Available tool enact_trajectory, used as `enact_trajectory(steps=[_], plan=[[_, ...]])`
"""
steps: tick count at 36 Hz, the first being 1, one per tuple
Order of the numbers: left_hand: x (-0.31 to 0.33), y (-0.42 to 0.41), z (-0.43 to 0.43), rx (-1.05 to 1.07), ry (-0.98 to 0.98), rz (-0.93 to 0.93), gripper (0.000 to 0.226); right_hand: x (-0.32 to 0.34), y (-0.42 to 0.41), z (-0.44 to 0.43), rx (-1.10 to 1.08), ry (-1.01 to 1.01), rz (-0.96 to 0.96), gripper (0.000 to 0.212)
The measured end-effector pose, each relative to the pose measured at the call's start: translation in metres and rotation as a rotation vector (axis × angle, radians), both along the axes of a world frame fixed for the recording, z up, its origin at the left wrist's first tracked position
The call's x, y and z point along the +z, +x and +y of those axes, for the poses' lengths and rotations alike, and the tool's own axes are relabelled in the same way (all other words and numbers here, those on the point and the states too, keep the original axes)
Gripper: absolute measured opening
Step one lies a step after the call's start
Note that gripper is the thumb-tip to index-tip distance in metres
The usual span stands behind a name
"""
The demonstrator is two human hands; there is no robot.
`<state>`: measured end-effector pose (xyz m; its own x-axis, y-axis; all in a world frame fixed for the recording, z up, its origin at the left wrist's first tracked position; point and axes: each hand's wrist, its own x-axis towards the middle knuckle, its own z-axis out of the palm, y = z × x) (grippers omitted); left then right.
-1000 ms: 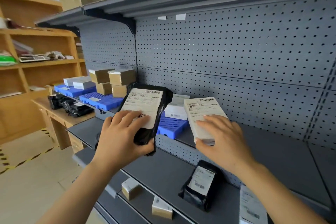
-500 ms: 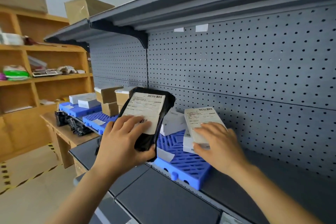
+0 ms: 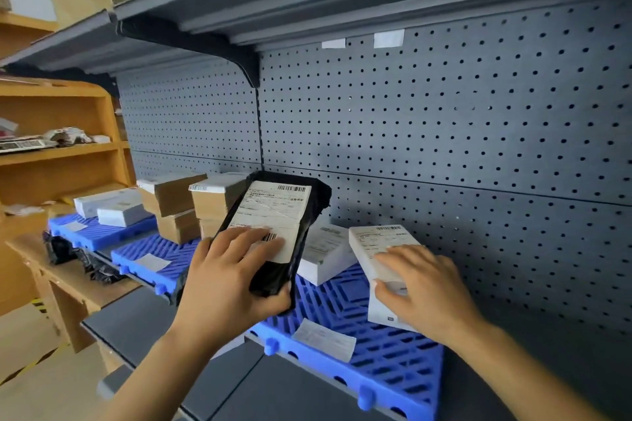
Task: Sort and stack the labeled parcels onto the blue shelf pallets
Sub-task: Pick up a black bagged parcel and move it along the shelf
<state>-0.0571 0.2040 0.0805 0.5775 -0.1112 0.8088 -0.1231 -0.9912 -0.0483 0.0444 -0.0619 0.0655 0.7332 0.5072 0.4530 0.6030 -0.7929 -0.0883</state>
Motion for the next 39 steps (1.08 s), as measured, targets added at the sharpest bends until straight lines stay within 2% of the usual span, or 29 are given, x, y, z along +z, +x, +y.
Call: enact_trajectory(steps=[5, 10, 15, 19, 28, 39], plan=[[0.001, 0.018, 0.025, -0.085, 0.002, 0.036, 0.054, -0.004, -0.001, 0.009, -0.070, 0.019, -0.041, 0.072], [-0.005, 0.023, 0.051, -0.169, 0.004, 0.036, 0.054, -0.010, -0.013, 0.022, -0.122, 0.032, -0.061, 0.076], [-0.014, 0.018, 0.074, -0.235, 0.011, 0.044, 0.054, -0.020, -0.038, 0.044, -0.147, 0.073, -0.104, 0.060], [-0.016, 0.014, 0.087, -0.289, 0.014, 0.036, 0.054, -0.025, -0.058, 0.068, -0.136, 0.106, -0.125, 0.060], [-0.017, -0.008, 0.102, -0.295, 0.004, 0.015, 0.054, -0.022, -0.081, 0.126, 0.023, 0.074, -0.125, 0.061], [-0.012, -0.050, 0.117, -0.147, -0.009, -0.037, 0.054, -0.013, -0.085, 0.183, 0.299, 0.071, -0.127, 0.068]])
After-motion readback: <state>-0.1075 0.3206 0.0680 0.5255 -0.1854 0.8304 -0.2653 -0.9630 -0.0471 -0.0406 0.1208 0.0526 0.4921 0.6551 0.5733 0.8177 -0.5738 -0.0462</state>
